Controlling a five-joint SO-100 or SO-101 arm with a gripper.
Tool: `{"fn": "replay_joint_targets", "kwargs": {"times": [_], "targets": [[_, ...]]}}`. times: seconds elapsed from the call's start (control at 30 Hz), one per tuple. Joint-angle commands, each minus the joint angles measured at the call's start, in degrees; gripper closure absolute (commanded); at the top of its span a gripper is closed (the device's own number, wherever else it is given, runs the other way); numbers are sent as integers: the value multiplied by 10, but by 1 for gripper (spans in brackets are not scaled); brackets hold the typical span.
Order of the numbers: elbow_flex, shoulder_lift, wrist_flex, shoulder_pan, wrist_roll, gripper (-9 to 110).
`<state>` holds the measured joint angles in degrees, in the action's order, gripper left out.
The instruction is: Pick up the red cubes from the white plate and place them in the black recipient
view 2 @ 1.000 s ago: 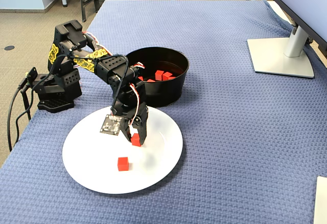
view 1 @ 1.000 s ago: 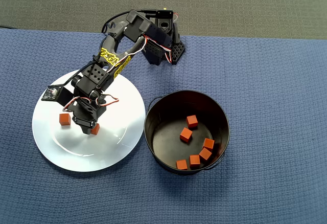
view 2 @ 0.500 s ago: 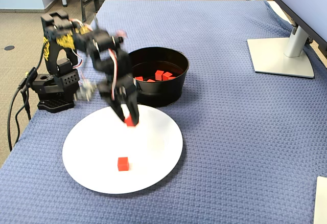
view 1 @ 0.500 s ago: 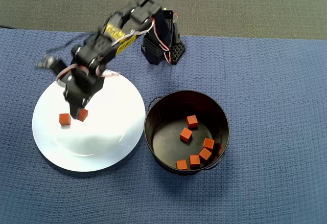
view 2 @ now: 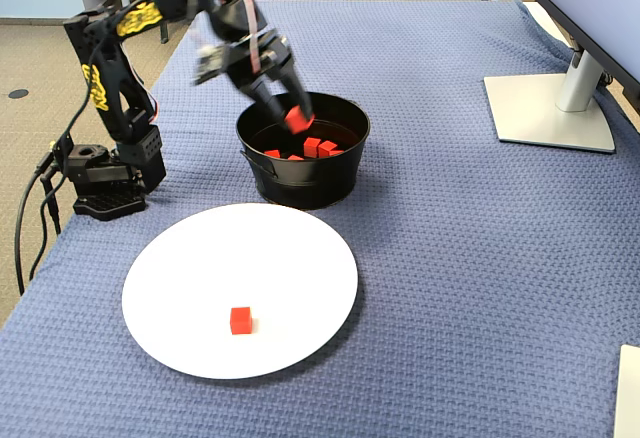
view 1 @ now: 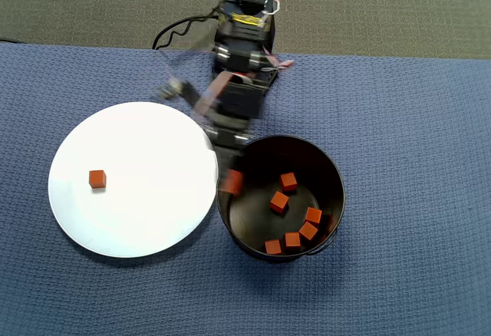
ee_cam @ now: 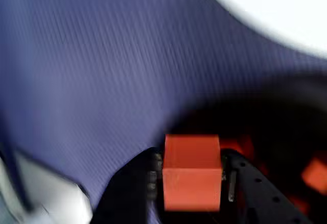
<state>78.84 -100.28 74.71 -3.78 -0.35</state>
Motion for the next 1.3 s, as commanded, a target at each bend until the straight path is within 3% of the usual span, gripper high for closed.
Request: {"fn": "replay_joint_targets", "kwargs": {"times": [0.0,0.13,0.3,0.47,0.6,0.83,1.27], "targets": [[-2,-34,-18,83,11,70],[-27,-54,0,-5,-61,73],[-22,-41,1,-204,-249,74],[49,47,-120,-361,-443,72],[72,123,-176,-427,-579,72],[87,195,-241,-463,-706,73],[23,291,-232,-465,-649,74]]}}
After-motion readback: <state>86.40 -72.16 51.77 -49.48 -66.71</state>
